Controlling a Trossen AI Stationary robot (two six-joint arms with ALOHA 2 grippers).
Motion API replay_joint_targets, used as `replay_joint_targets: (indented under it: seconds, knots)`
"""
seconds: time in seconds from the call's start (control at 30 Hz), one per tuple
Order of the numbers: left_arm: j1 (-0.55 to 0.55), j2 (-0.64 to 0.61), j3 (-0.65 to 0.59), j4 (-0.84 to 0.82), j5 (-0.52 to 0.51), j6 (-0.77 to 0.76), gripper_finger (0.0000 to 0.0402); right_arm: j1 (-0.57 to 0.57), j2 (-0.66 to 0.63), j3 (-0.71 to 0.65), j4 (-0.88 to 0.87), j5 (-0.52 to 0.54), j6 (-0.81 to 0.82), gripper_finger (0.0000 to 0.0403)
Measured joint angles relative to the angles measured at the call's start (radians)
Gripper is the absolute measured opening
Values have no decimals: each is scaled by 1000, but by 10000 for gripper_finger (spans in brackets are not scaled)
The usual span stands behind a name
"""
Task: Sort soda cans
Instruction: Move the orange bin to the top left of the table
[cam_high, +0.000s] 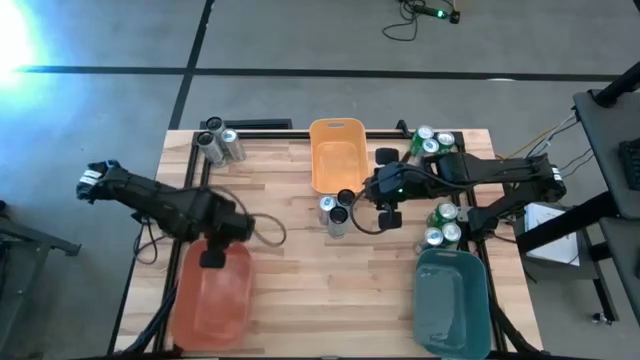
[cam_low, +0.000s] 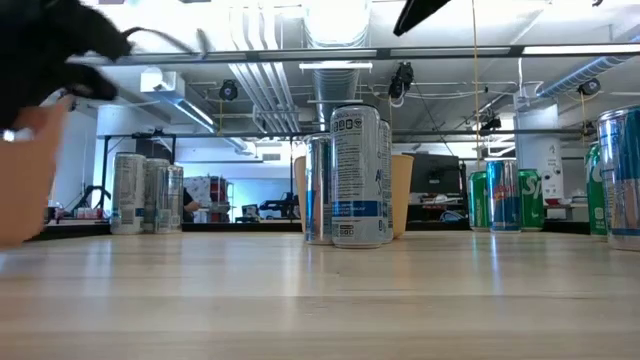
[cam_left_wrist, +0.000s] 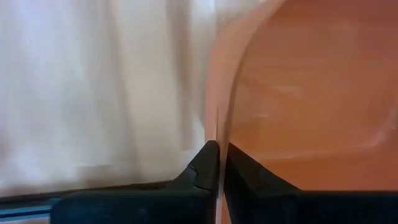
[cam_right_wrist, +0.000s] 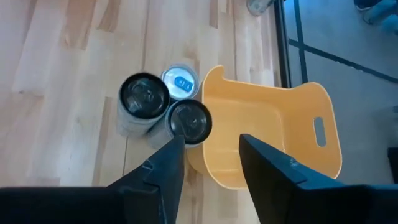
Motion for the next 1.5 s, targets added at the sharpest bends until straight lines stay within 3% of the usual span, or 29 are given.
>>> replay_joint_targets:
  seconds: [0.2, 0.33, 0.47, 0.6, 0.8, 0.97, 1.33, 1.5]
  knots:
    - [308, 60, 149, -36, -42, 355, 0, 0, -1, 17, -1, -1, 6, 129]
    - [530, 160, 264, 2, -151, 564, 0, 3, -8, 18, -9, -1, 37, 137]
    - [722, 283, 394, 87, -162, 676, 0, 8, -16, 18, -52, -3, 80, 157]
    - [840, 416, 531, 126, -172, 749, 0, 14, -20, 18, -85, -2, 100, 177]
    - [935, 588, 722, 143, -191, 786, 0, 16, -18, 18, -96, -1, 96, 199]
    - [952, 696, 803, 150, -258, 838, 0, 15, -12, 11, -118, 20, 71, 203]
    - [991, 785, 801, 207, -303, 866, 3, 1, -7, -46, -102, 23, 24, 211]
    - [991, 785, 808, 227, -297, 869, 46, -62, -4, -93, -70, -8, -56, 228]
